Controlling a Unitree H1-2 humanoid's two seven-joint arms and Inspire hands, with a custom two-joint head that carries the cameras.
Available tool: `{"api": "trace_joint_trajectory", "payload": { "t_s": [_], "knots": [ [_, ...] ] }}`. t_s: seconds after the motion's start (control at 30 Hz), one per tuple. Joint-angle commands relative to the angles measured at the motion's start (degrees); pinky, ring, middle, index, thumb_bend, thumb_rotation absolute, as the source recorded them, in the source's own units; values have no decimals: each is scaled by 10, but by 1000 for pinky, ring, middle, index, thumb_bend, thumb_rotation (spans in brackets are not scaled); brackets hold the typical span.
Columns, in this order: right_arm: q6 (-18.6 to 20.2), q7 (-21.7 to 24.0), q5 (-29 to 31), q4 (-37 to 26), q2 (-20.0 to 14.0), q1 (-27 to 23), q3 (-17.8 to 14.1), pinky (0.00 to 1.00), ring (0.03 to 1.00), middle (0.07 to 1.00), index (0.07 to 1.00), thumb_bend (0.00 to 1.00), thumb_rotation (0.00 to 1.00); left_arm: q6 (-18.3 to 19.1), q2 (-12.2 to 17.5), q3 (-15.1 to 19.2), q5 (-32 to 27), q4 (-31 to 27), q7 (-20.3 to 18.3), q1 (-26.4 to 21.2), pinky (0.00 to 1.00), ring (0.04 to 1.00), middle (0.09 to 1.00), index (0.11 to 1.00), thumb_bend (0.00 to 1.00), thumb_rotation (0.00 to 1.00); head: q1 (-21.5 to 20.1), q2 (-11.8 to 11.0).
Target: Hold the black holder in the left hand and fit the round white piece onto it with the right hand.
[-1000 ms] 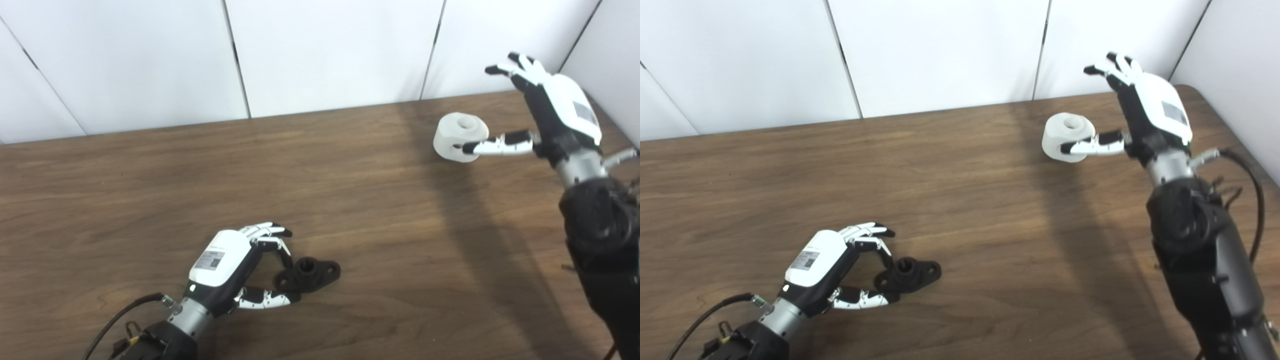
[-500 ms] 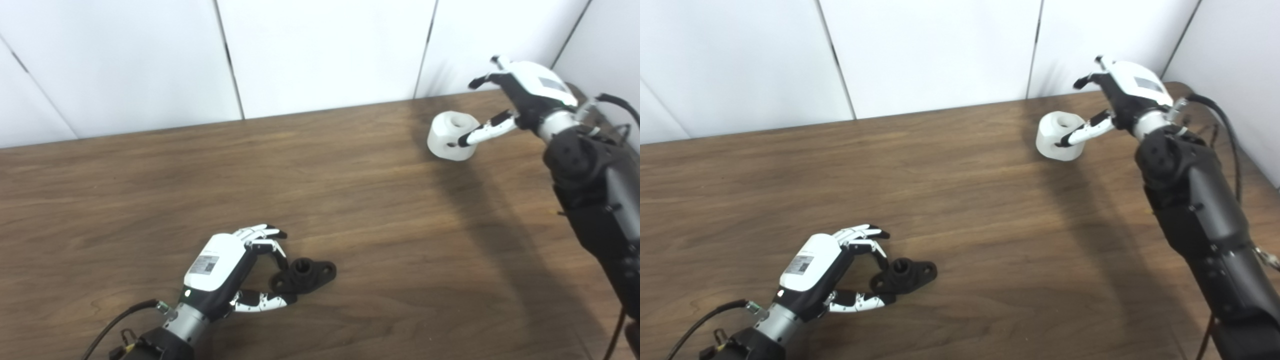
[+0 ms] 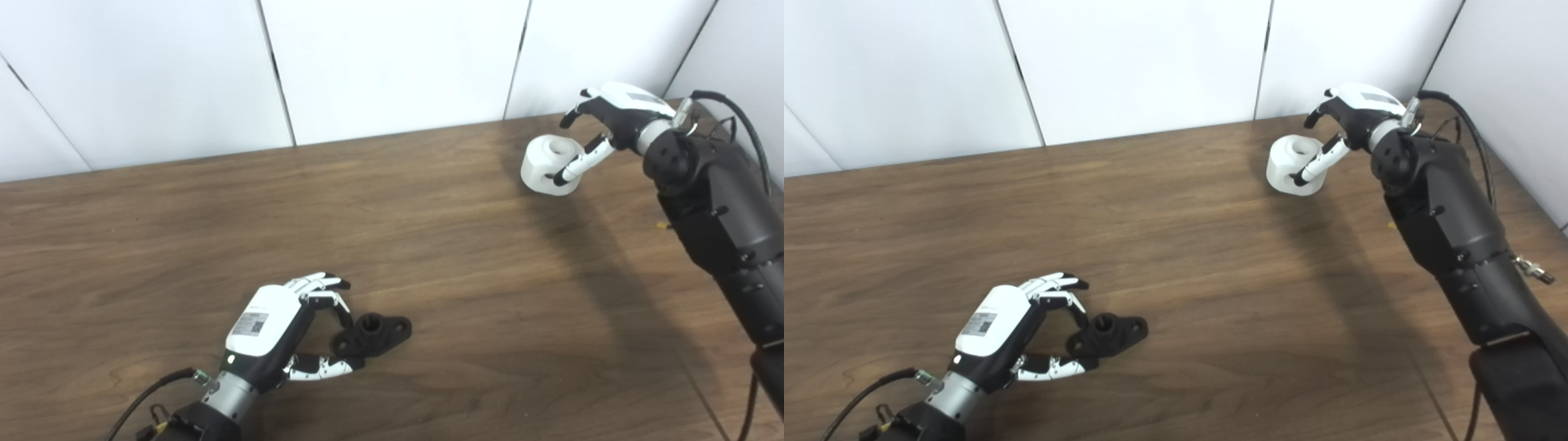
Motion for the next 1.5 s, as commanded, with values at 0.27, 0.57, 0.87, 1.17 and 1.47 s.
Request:
{"api": "trace_joint_trajectory", "payload": {
  "t_s": [0.27,0.57,0.87,1.17,1.47],
  "knots": [
    [-12,-51,4,14,-12,-31,4,1000,1000,1000,768,1000,333,33,6,-9,22,21,-39,11,822,866,808,489,513,52,0,-1],
    [-9,-65,10,23,-12,-30,11,1000,1000,1000,760,1000,352,34,7,-9,19,16,-43,14,802,864,803,489,514,52,-6,0],
    [-15,-78,23,44,-11,-28,18,1000,1000,1000,769,1000,338,34,9,-10,21,13,-47,15,833,870,806,489,513,52,-7,1],
    [-20,-83,29,64,-13,-33,31,1000,1000,1000,759,1000,363,33,9,-11,21,14,-45,15,798,864,806,489,513,52,-8,2],
    [-31,-121,36,64,-3,-28,21,1000,1000,955,687,959,300,33,7,-11,24,14,-44,14,813,867,809,489,513,53,-8,3]
  ]
}}
